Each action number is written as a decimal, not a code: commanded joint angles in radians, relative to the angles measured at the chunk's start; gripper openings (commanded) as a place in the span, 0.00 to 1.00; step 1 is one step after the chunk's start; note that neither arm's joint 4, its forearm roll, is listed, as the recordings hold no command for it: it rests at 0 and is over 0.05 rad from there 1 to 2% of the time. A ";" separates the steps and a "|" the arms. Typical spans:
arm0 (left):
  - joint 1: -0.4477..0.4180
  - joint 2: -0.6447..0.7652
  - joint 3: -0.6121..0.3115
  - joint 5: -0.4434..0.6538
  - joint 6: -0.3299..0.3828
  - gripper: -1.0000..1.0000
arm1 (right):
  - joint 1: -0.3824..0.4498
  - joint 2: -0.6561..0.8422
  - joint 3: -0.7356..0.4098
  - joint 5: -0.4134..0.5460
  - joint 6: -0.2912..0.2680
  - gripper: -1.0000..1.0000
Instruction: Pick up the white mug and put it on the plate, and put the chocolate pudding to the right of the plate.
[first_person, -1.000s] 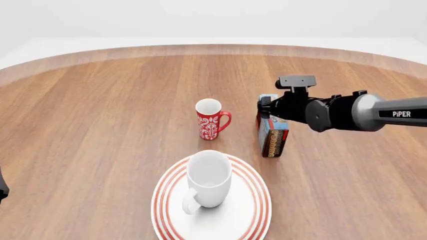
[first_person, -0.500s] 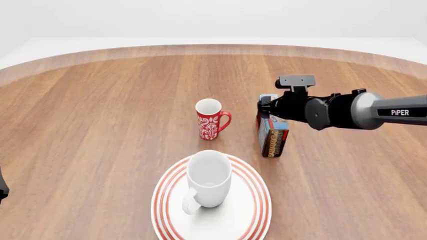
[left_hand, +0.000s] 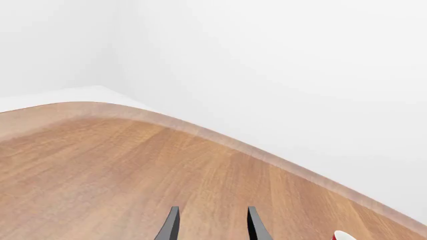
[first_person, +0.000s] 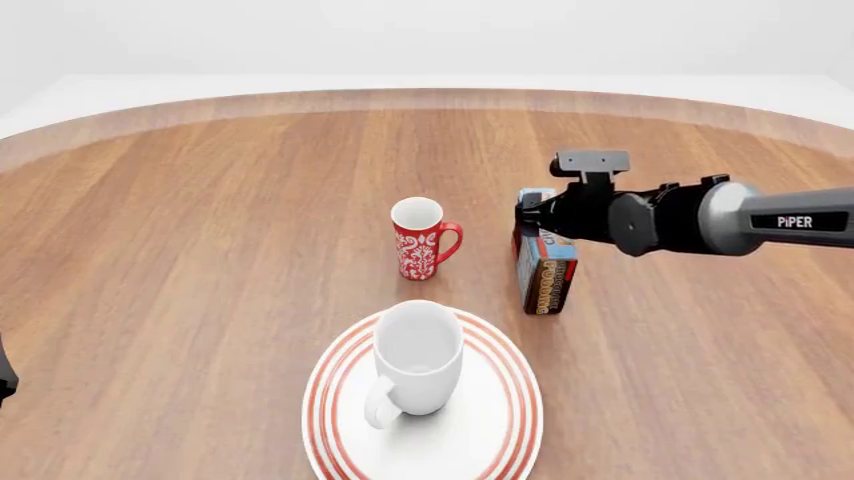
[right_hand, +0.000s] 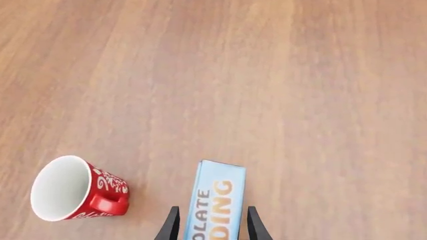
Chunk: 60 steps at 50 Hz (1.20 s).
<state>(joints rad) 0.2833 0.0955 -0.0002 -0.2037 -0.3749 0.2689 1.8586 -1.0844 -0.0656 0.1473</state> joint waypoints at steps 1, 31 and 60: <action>0.000 0.000 0.000 0.000 0.000 1.00 | -0.004 0.007 -0.008 0.012 -0.002 1.00; 0.000 0.000 0.000 0.000 0.000 1.00 | -0.008 0.027 -0.029 0.034 -0.007 1.00; 0.000 0.000 0.000 0.000 0.000 1.00 | -0.017 0.019 -0.008 0.021 -0.005 0.00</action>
<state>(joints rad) 0.2832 0.0953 -0.0002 -0.2035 -0.3746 0.2625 1.8772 -1.1101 -0.0421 0.1342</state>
